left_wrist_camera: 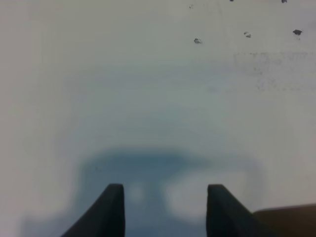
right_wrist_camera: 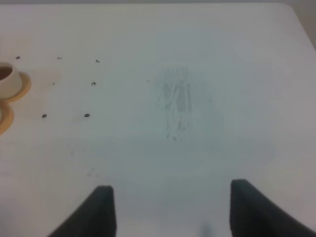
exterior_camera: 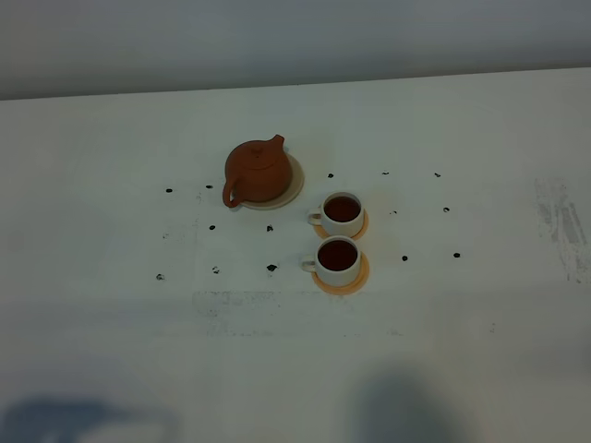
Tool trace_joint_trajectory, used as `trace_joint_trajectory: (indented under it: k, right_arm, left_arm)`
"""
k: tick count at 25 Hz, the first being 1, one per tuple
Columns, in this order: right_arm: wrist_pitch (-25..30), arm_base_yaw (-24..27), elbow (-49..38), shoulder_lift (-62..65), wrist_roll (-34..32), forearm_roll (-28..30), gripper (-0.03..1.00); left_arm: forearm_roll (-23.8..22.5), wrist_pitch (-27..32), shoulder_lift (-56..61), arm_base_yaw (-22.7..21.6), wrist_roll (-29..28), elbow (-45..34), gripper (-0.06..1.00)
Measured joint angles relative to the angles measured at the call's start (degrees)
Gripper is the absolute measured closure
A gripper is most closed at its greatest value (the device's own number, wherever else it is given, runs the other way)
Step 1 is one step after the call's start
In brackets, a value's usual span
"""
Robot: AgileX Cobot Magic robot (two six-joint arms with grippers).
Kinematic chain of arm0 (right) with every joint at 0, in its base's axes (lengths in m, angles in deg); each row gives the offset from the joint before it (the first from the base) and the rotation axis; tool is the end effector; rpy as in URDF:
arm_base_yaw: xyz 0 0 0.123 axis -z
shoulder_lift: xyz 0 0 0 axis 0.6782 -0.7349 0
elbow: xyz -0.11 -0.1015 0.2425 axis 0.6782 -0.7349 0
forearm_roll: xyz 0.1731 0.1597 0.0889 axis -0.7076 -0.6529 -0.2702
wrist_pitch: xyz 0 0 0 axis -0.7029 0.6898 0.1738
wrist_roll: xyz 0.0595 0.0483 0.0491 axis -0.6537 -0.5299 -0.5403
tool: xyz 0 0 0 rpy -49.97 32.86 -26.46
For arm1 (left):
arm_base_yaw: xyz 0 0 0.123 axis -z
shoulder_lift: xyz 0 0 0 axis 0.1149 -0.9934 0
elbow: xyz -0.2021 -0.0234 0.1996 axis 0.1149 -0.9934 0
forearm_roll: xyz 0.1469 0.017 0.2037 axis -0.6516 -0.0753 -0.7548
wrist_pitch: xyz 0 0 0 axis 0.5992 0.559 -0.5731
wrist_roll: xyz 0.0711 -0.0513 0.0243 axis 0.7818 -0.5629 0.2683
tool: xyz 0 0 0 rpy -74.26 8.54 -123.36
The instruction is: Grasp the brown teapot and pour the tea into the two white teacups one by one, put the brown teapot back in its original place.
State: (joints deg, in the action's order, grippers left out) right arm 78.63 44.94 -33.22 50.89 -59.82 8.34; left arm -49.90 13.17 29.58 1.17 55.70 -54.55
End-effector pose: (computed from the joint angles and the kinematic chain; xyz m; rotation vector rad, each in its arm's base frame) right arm -0.0047 0.0031 0.2733 0.0035 2.0577 -0.0021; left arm 0.0178 -0.0136 0.2647 0.0985 2.1990 -0.0767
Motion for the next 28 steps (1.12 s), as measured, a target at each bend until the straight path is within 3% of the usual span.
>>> trace_joint_trajectory:
  k: [28]
  right_arm:
    - [0.0, 0.0, 0.0, 0.0, 0.0, 0.0, 0.45]
  left_arm:
    - [0.0, 0.13, 7.27, 2.35, 0.0, 0.0, 0.56]
